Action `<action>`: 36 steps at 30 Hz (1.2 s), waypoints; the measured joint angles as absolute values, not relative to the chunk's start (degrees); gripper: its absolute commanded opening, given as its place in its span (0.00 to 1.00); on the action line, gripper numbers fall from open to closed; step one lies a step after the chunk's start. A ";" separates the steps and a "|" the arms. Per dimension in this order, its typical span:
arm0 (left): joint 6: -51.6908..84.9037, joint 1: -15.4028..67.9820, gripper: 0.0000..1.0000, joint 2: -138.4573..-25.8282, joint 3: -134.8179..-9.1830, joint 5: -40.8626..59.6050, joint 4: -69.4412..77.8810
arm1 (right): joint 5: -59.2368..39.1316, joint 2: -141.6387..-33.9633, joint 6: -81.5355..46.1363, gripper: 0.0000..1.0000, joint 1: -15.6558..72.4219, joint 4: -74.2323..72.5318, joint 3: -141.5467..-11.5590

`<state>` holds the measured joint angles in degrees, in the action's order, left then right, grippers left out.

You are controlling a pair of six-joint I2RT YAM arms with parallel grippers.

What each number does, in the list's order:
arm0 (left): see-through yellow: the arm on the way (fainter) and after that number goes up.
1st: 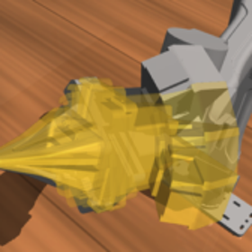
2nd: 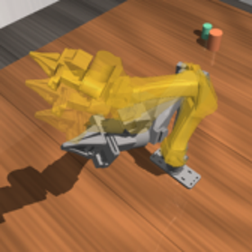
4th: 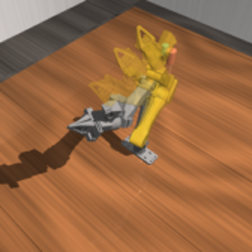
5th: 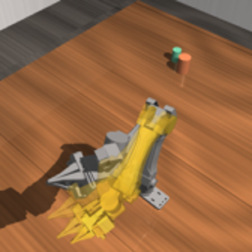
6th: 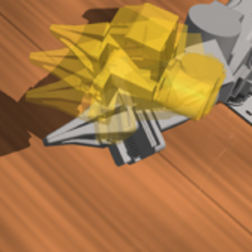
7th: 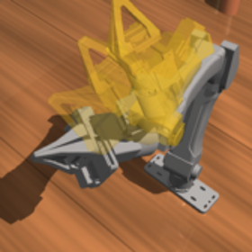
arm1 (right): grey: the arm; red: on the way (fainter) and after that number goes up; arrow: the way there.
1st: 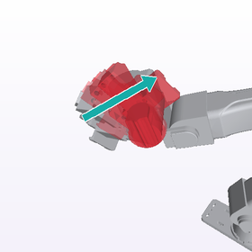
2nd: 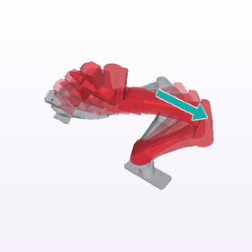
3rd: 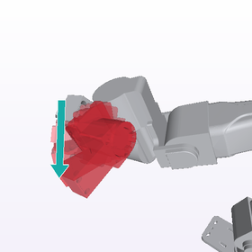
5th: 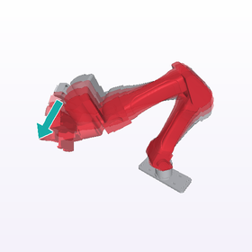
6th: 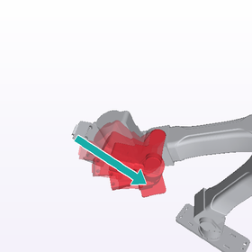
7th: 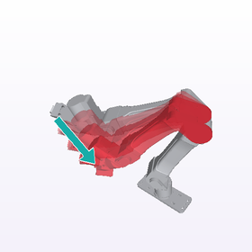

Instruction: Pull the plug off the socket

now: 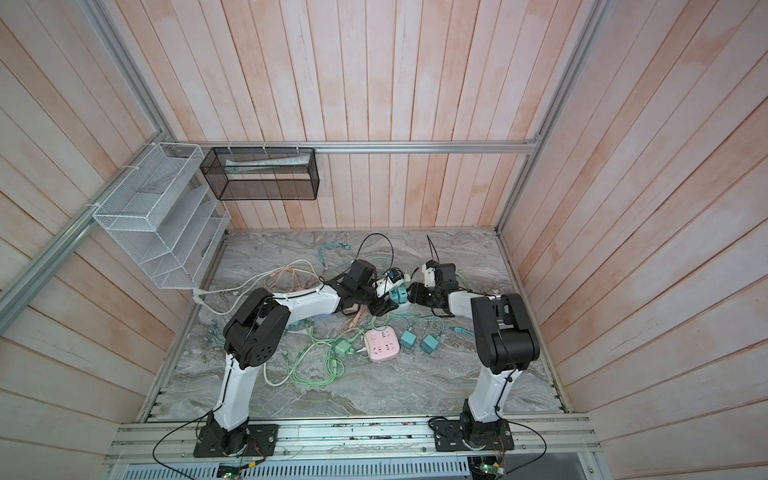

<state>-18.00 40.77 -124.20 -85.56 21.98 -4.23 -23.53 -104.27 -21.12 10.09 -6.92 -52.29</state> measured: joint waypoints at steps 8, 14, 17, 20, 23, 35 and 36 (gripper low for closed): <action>-18.72 40.60 0.45 -125.27 -86.59 21.80 -4.14 | -23.46 -104.27 -20.51 0.56 10.09 -6.31 -52.53; -18.57 40.62 0.34 -125.27 -86.89 21.08 -4.69 | -22.13 -104.27 -19.73 0.55 10.52 -5.37 -53.28; -18.13 40.62 0.30 -125.27 -87.02 20.49 -4.82 | -20.93 -104.27 -19.44 0.53 11.07 -4.71 -53.87; -17.32 40.62 0.29 -125.27 -87.11 20.01 -4.93 | -19.84 -104.47 -19.22 0.51 11.62 -4.51 -54.39; -16.40 40.60 0.26 -125.27 -87.11 19.53 -4.78 | -18.70 -104.64 -18.96 0.49 12.21 -4.51 -54.83; -10.79 39.38 0.23 -125.27 -87.11 20.95 -4.25 | -16.03 -104.68 -18.41 0.44 13.93 -6.22 -54.63; -10.76 39.38 0.23 -125.27 -87.11 20.84 -4.25 | -15.86 -104.68 -18.41 0.44 14.06 -6.33 -54.59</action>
<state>-10.76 39.38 -125.27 -87.11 20.84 -4.25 -15.86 -104.68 -18.41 14.06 -6.33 -54.59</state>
